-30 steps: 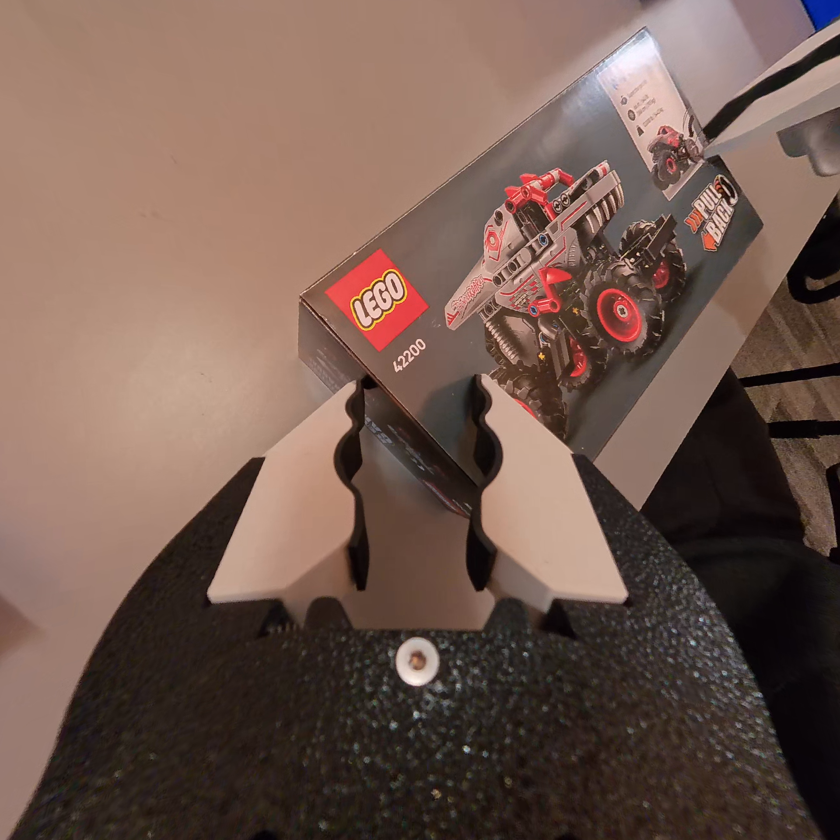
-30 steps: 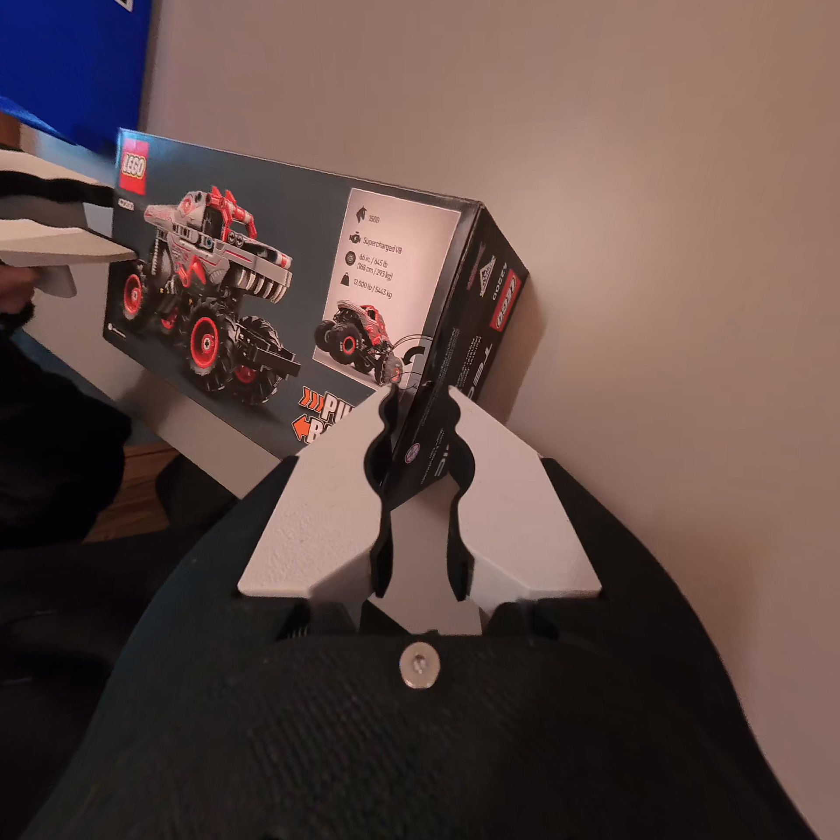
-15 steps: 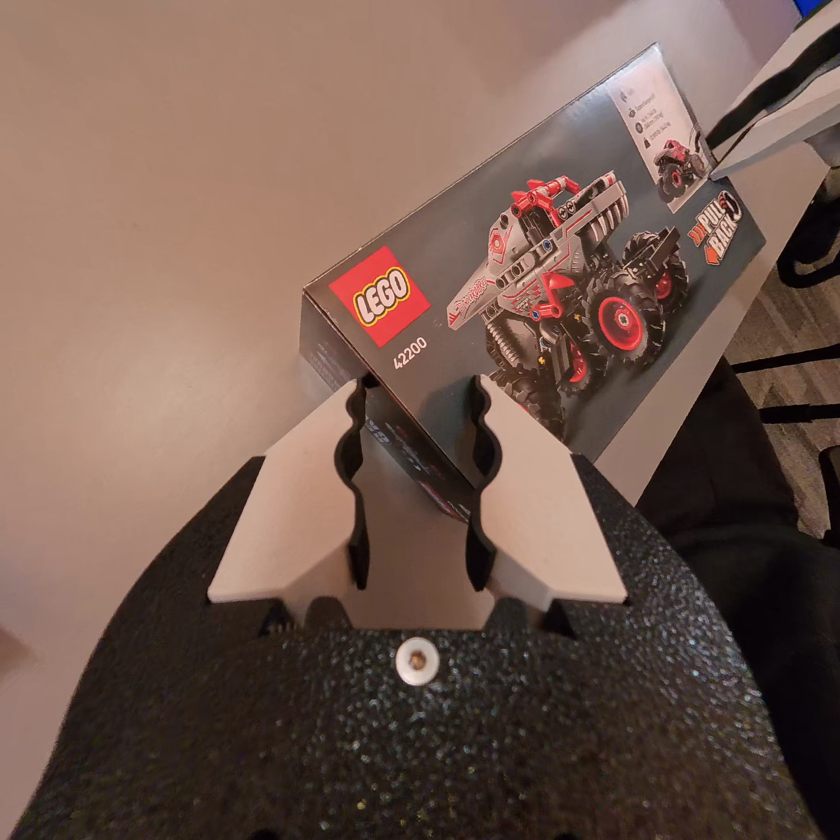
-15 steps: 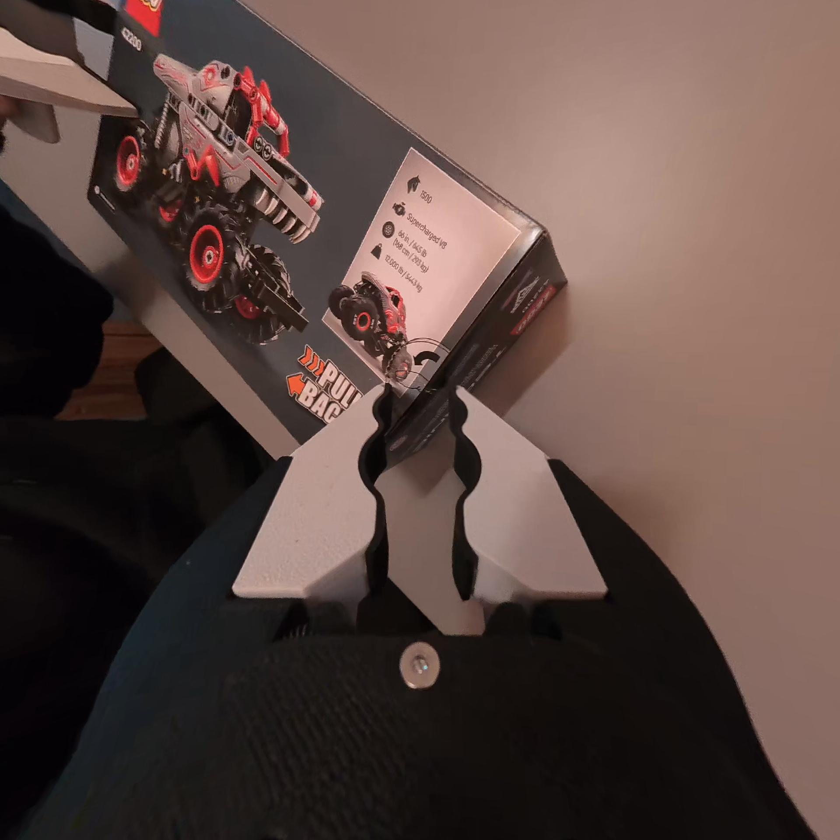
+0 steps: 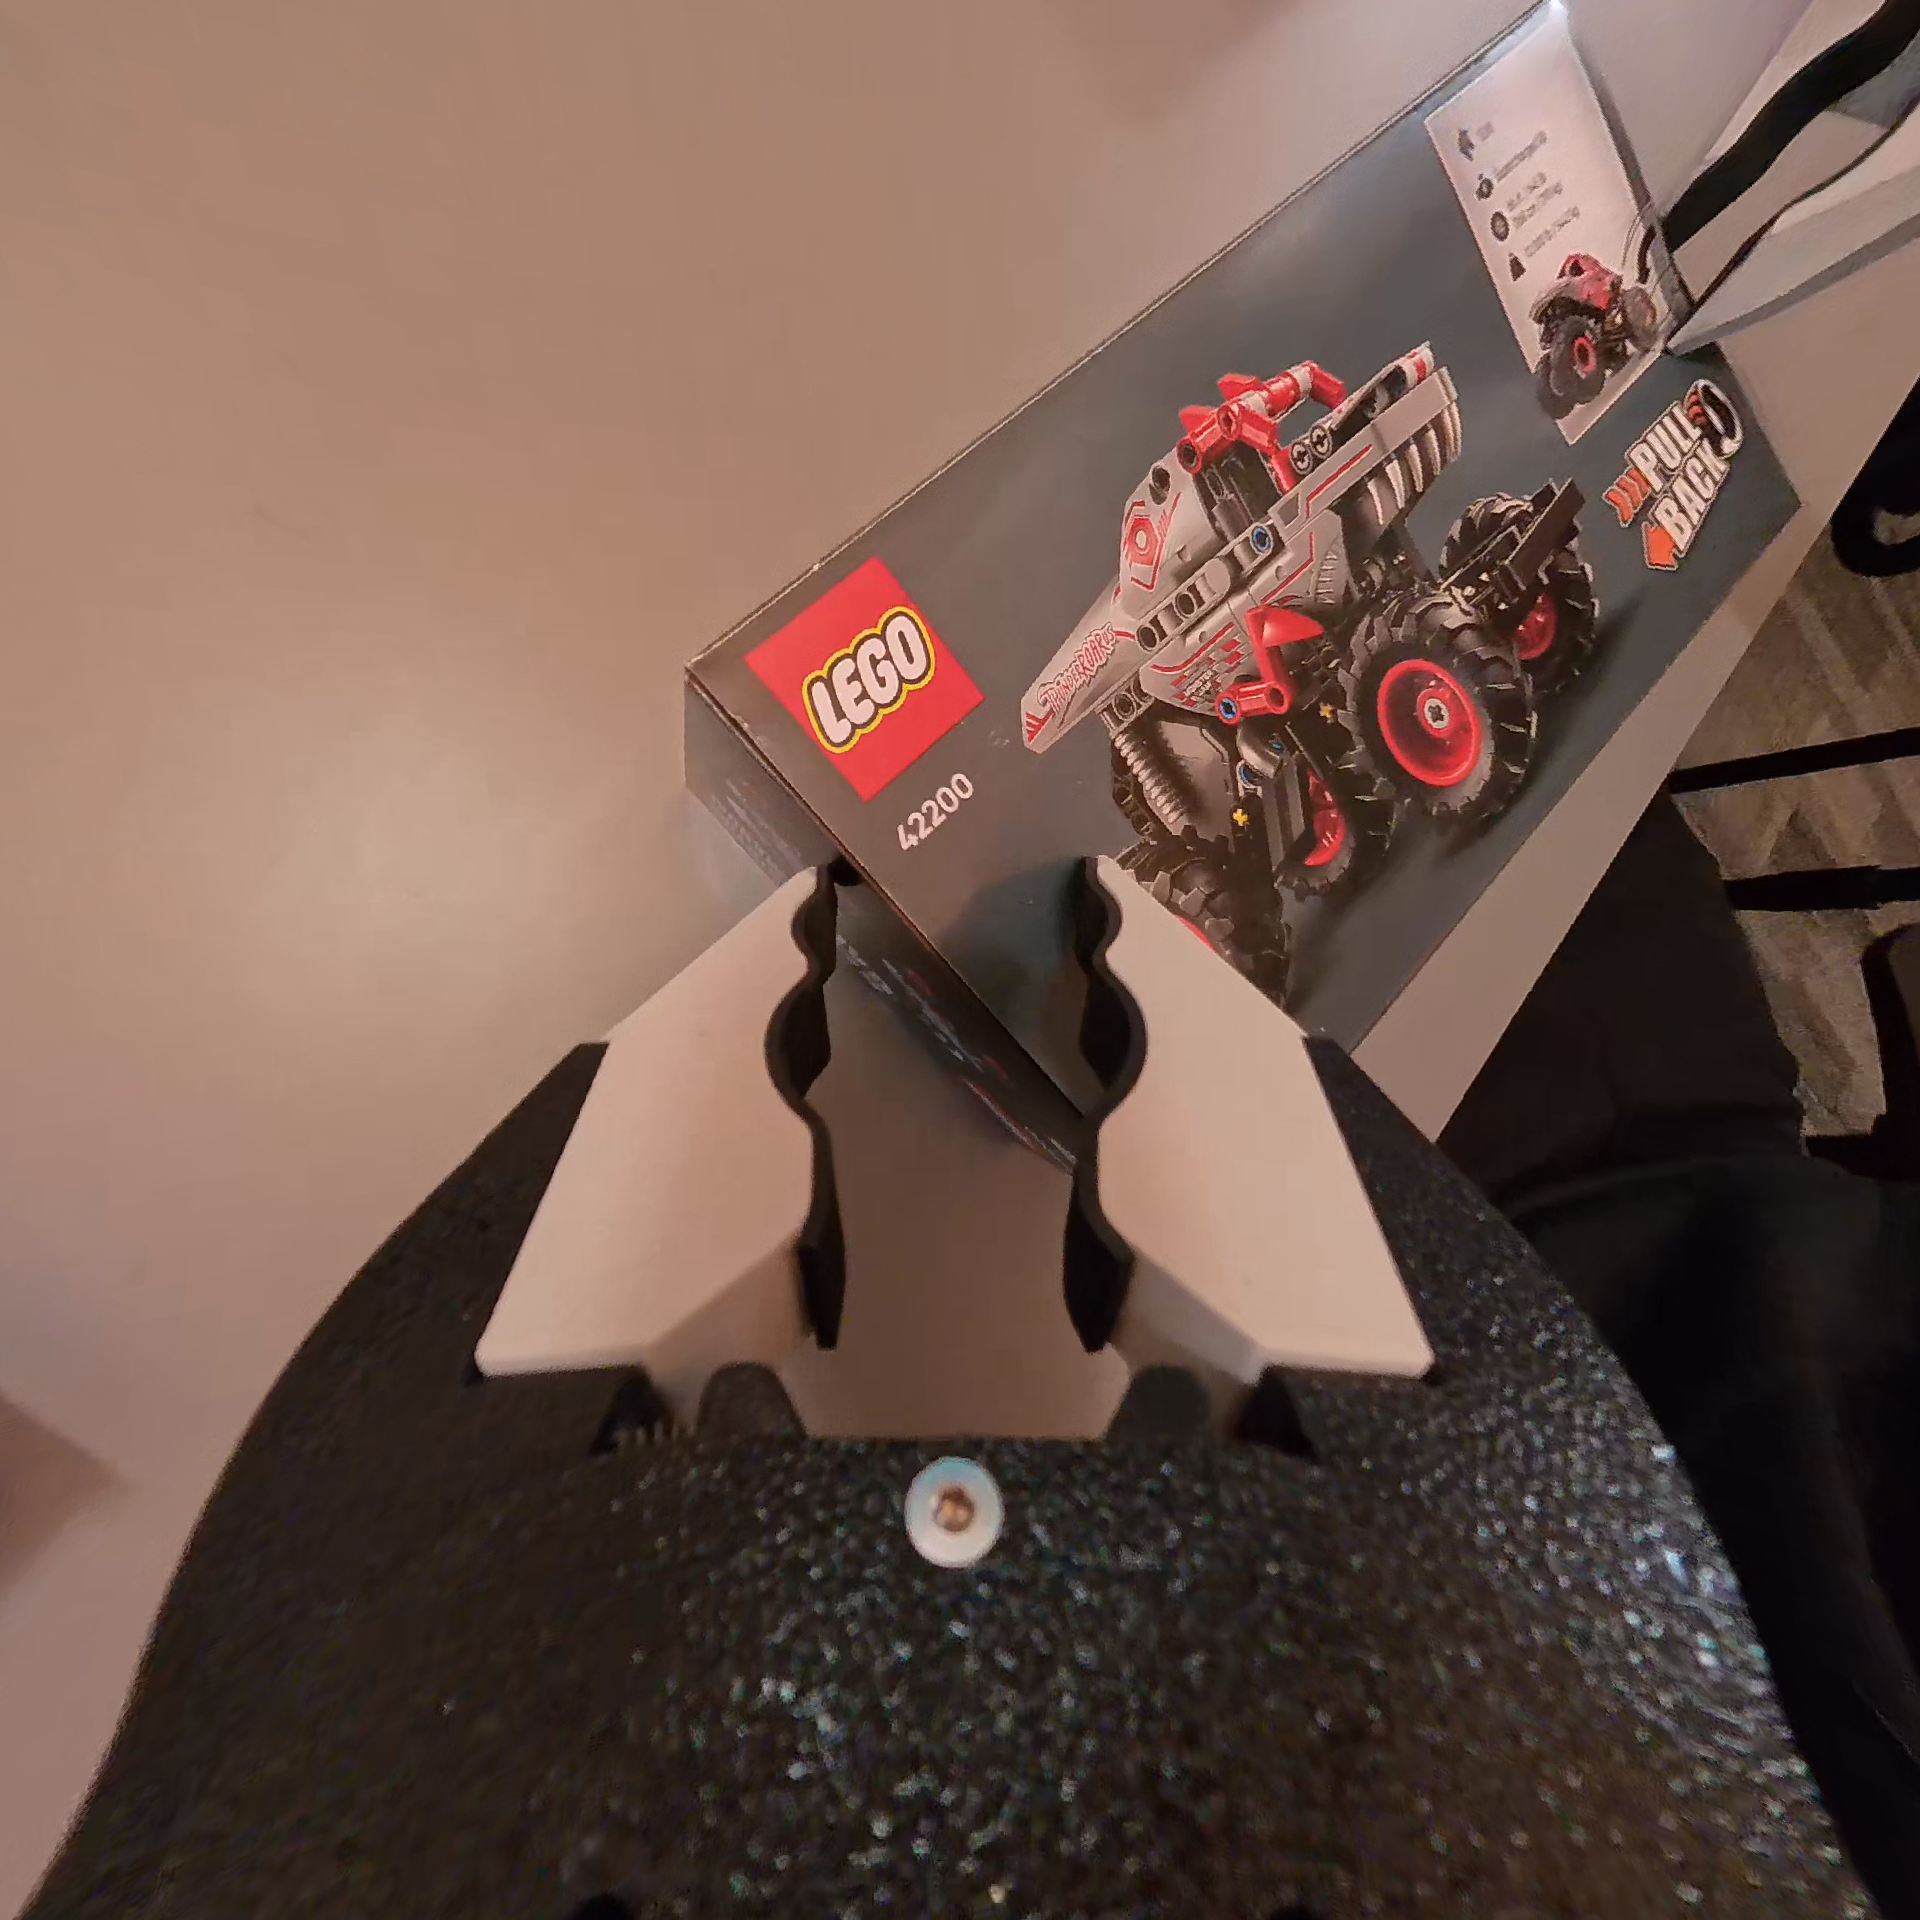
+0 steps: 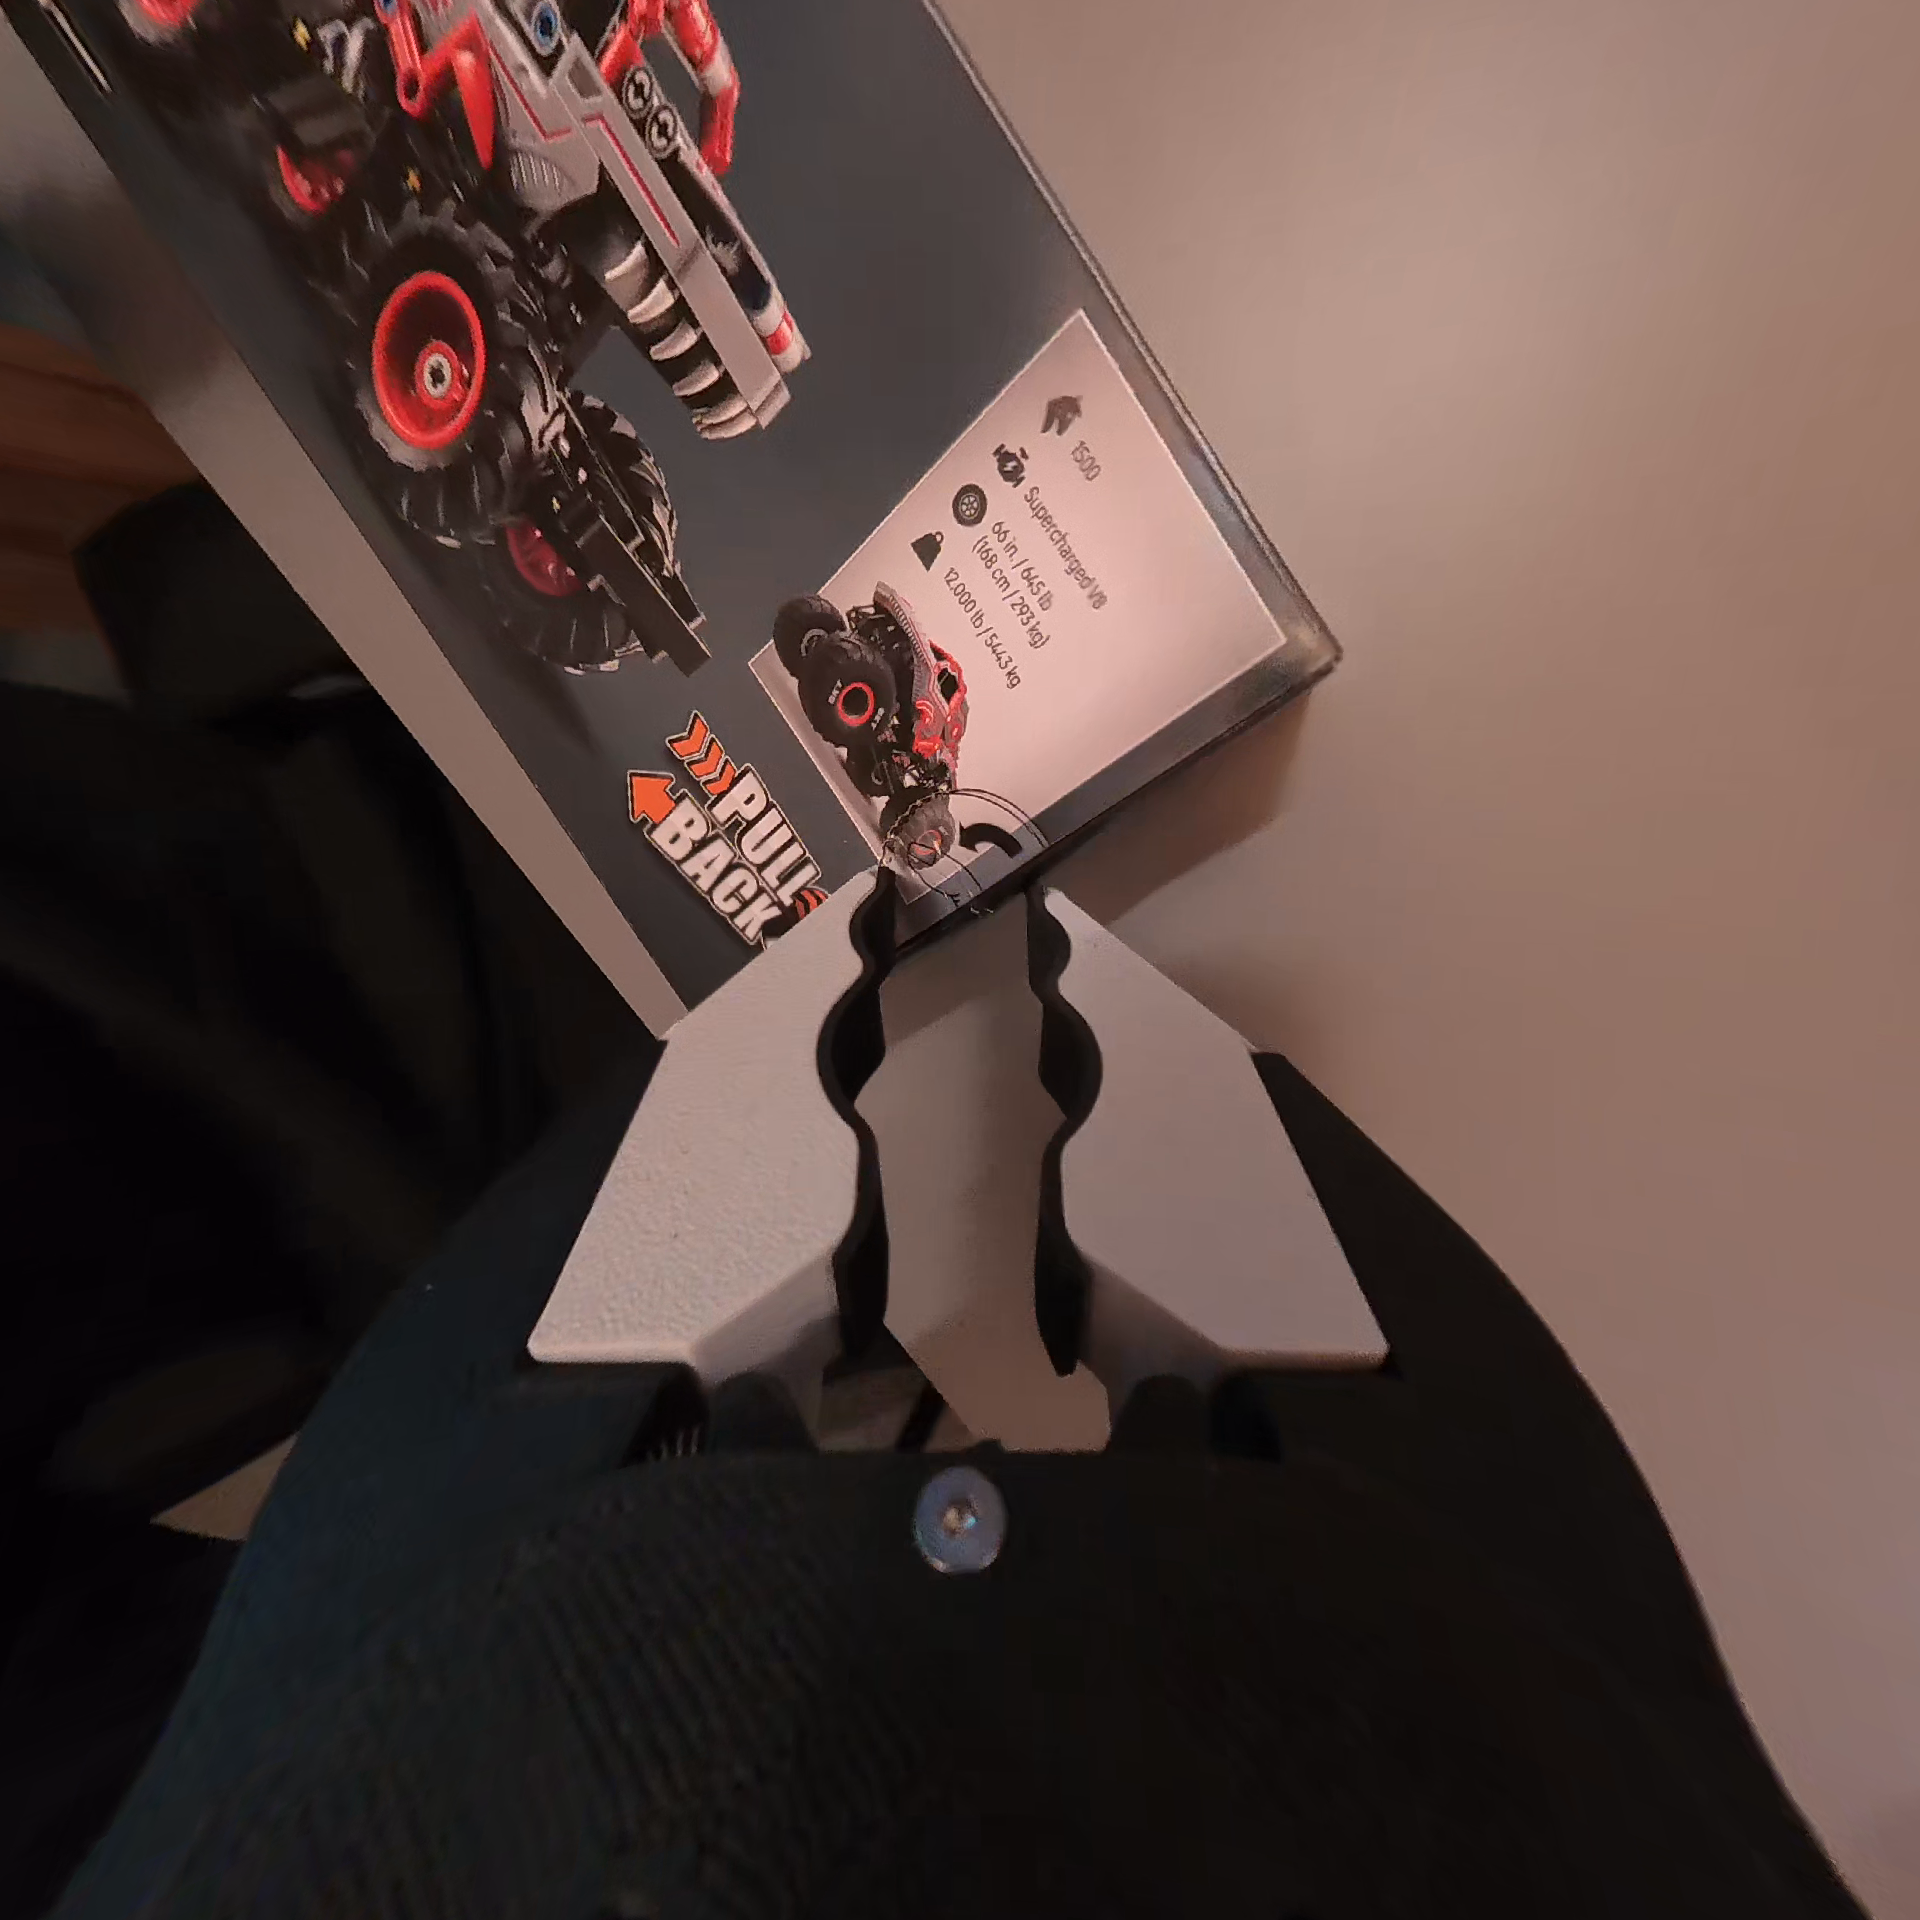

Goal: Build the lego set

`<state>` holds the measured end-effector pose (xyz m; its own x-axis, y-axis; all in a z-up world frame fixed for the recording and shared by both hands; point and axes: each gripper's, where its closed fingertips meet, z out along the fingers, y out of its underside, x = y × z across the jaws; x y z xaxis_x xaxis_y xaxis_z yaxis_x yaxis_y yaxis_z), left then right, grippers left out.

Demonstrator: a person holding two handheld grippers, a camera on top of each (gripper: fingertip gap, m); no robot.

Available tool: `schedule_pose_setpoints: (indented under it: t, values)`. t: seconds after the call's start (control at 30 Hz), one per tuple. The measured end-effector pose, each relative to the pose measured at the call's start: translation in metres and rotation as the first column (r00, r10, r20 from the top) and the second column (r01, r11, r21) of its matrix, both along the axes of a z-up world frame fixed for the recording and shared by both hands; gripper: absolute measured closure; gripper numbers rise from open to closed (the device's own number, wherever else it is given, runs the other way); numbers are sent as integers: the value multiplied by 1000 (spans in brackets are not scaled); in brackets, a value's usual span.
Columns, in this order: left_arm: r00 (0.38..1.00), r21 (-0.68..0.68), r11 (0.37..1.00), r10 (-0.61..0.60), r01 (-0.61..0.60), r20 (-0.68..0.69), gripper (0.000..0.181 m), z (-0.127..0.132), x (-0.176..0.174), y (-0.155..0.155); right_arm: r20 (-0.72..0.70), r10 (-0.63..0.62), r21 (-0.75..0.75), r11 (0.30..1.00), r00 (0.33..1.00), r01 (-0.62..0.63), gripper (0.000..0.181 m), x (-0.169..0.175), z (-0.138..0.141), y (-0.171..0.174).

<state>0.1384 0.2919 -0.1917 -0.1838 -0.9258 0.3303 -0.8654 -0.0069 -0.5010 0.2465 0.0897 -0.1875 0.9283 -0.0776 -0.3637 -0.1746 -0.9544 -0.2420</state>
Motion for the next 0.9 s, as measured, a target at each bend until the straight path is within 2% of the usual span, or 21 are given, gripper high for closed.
schedule_pose_setpoints:
  t: [0.03, 0.17, 0.47, 0.8, 0.9]
  values:
    - [1000, 2, 1000, 0, 0, -8, 137, 0, 0, 0, 23, 24, -16, 1000, 999, -23, 158, -1, 0, 0]
    - [999, 18, 1000, 5, -4, -46, 137, 0, -1, 0, 104, 86, -64, 995, 991, -80, 157, -2, 0, 0]
    - [991, 113, 993, 44, -30, -123, 140, 2, -5, -1, 145, 212, -169, 968, 966, -187, 157, -2, -1, 1]
    - [982, 181, 983, 62, -29, -180, 142, 2, -5, -3, 199, 242, -277, 943, 950, -182, 156, 0, -5, 1]
    - [982, 181, 983, 59, -26, -181, 142, 3, -5, -4, 175, 192, -233, 961, 966, -149, 156, 0, -5, 1]
